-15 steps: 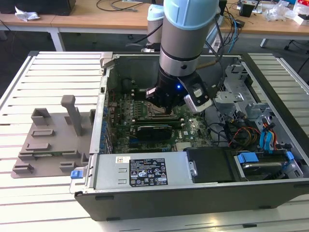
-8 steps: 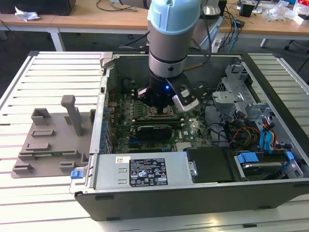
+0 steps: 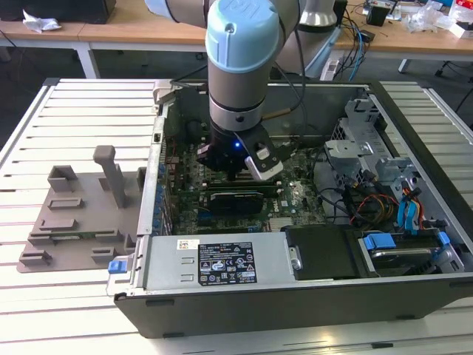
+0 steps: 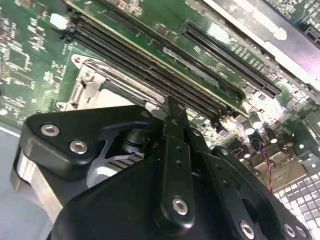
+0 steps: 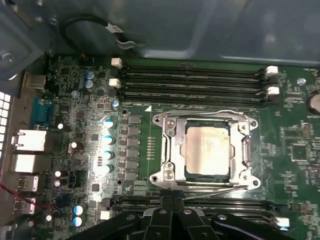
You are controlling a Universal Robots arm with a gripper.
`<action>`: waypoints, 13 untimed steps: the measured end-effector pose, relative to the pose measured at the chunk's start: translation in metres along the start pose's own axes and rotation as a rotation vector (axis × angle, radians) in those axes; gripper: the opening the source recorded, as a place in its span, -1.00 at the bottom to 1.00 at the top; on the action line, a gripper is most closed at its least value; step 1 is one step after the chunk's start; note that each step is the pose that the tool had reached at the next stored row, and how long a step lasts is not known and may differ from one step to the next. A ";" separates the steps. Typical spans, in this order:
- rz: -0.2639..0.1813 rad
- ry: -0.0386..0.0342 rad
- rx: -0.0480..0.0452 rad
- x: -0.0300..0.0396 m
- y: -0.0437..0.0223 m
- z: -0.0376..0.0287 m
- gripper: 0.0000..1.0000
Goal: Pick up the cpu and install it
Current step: 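Install the second cpu locking lever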
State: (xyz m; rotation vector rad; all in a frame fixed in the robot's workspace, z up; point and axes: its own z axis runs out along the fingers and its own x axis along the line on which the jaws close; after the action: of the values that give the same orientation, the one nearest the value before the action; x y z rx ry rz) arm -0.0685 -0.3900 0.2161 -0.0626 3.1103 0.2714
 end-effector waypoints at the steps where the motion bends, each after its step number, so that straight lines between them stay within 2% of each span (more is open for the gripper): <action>1: 0.000 0.0000 0.0000 0.0032 -0.0002 0.0019 -0.79; 3: 0.000 0.0001 -0.0002 0.0098 -0.0005 0.0055 -0.79; 5: 0.000 0.0000 -0.0007 0.0130 0.0000 0.0077 -0.79; 13: 0.000 -0.0004 -0.0021 0.0158 0.0099 0.0175 -0.79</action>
State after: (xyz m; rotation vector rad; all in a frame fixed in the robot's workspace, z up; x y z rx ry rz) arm -0.0844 -0.3778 0.2002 -0.0624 3.1096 0.2746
